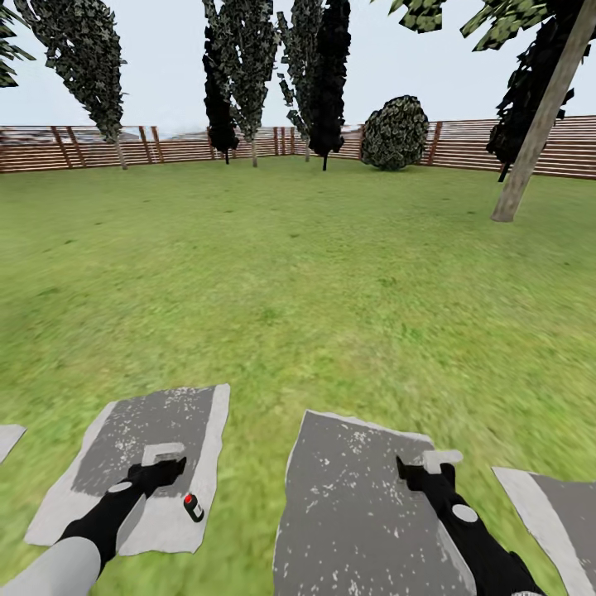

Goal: In the garden, pick up the pesticide atomizer on the floor and spray pesticide onto both trees until each tree trunk is fully covered.

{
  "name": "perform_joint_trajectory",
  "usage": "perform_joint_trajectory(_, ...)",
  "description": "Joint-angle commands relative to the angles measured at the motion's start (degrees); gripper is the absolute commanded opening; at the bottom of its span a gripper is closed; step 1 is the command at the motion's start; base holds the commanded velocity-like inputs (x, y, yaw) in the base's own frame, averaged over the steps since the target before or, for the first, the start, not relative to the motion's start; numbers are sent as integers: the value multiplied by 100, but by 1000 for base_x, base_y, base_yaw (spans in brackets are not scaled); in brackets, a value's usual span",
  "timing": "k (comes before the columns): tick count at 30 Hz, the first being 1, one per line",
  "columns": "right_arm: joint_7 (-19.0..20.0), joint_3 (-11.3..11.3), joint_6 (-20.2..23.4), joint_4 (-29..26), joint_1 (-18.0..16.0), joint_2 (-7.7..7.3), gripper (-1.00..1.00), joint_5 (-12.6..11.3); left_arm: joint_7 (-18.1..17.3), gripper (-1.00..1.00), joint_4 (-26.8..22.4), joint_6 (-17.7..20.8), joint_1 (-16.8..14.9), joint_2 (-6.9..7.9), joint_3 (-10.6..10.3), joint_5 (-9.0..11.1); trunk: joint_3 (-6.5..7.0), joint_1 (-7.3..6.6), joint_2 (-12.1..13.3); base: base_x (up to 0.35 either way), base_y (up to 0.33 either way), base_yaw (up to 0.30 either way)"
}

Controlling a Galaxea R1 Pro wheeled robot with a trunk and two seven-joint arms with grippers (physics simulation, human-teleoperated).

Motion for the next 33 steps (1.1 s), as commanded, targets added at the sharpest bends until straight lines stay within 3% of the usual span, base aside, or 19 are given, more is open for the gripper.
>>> perform_joint_trajectory(1, 17, 2, 11, 13, -24, -13, 100, 2, -36, 100, -12, -32, 19, 10, 60, -10, -5, -1, -2, 0, 0, 0)
perform_joint_trajectory(12, 42, 2, 41, -25, -45, -27, 100, -1, -31, 100, -24, -159, 22, 22, 55, 5, -5, -1, -2, 194, 0, -2)
perform_joint_trajectory(20, 40, 6, 41, -24, -45, -27, 100, -2, -31, 100, -22, -158, 23, 21, 27, -3, -5, -1, -2, 32, 0, -144)
perform_joint_trajectory(33, 42, 6, 41, -24, -45, -22, 100, -5, -28, 100, 53, -555, 35, 16, 19, -10, -238, 285, -523, 0, 0, -3)
